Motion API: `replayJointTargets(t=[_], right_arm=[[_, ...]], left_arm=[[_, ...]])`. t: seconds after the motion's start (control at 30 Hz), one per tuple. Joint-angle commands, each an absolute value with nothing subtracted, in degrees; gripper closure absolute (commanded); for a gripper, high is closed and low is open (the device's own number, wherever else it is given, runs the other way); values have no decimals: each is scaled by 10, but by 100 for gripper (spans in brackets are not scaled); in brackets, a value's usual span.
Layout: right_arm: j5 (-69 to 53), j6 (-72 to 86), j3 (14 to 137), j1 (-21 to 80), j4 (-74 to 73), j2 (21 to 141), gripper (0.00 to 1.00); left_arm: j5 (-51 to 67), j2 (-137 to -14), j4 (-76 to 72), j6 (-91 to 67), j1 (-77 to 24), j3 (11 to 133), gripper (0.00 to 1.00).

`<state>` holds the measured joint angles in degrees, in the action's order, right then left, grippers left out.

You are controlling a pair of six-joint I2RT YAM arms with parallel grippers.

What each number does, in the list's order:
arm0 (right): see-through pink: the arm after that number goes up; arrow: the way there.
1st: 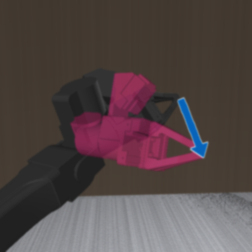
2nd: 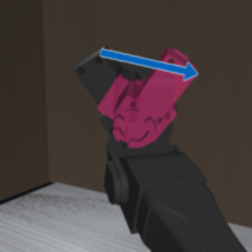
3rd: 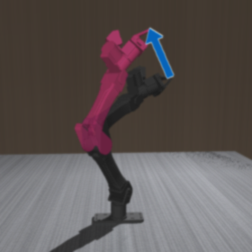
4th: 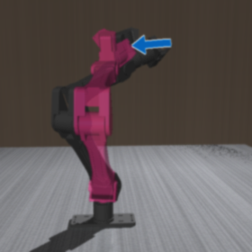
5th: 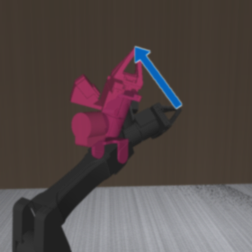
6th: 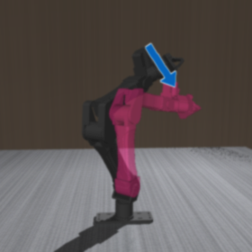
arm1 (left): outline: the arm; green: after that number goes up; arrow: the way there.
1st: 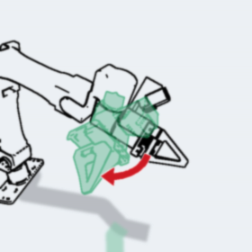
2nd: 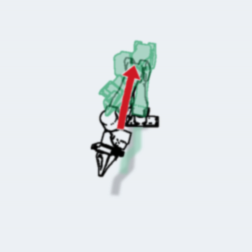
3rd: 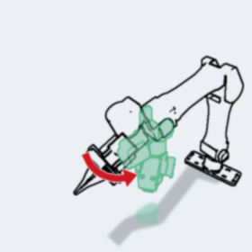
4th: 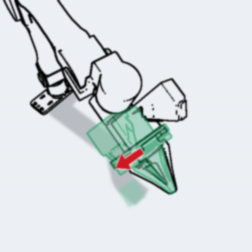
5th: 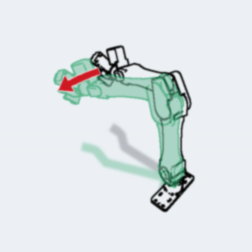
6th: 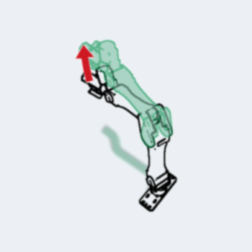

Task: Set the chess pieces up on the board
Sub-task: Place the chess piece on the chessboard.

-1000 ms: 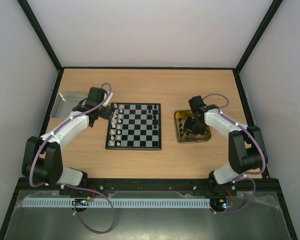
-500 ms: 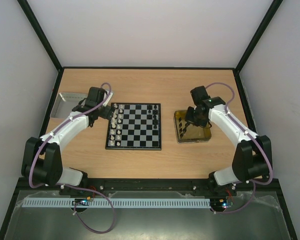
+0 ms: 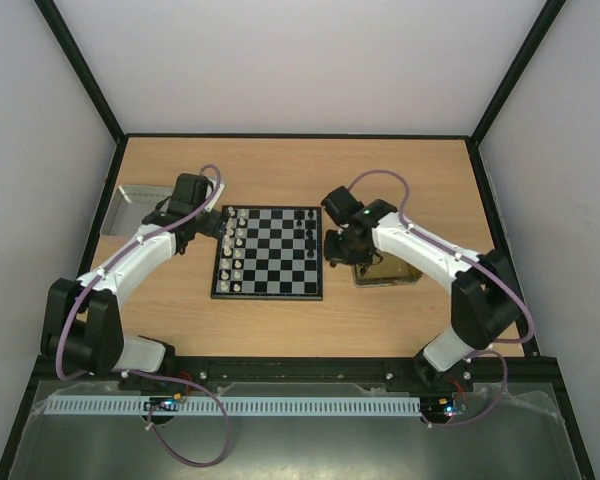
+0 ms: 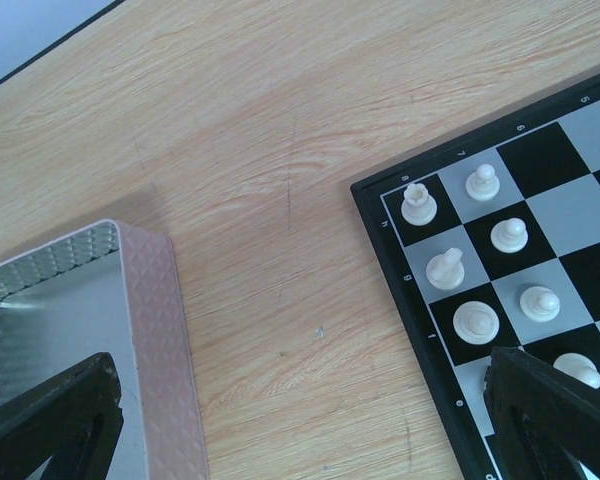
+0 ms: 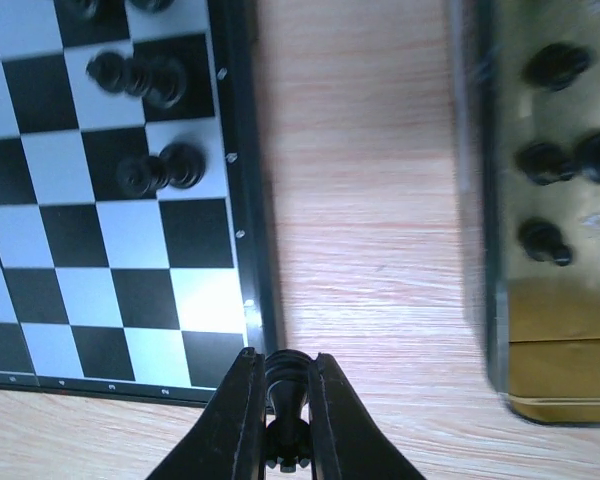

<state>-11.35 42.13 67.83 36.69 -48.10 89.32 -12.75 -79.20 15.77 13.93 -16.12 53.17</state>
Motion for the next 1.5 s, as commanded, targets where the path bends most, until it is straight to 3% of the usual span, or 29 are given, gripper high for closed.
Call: replayJointTargets(t=[0.0, 0.57, 1.47], right_arm=[[-118, 449, 685, 403, -460, 929, 92], [-138, 466, 669, 478, -429, 979, 91], [-134, 462, 662, 480, -415, 998, 87]], left_arm=[[-147, -780, 144, 144, -163, 517, 1], [-169, -781, 131, 144, -162, 507, 1], [-163, -777, 130, 147, -163, 500, 1]])
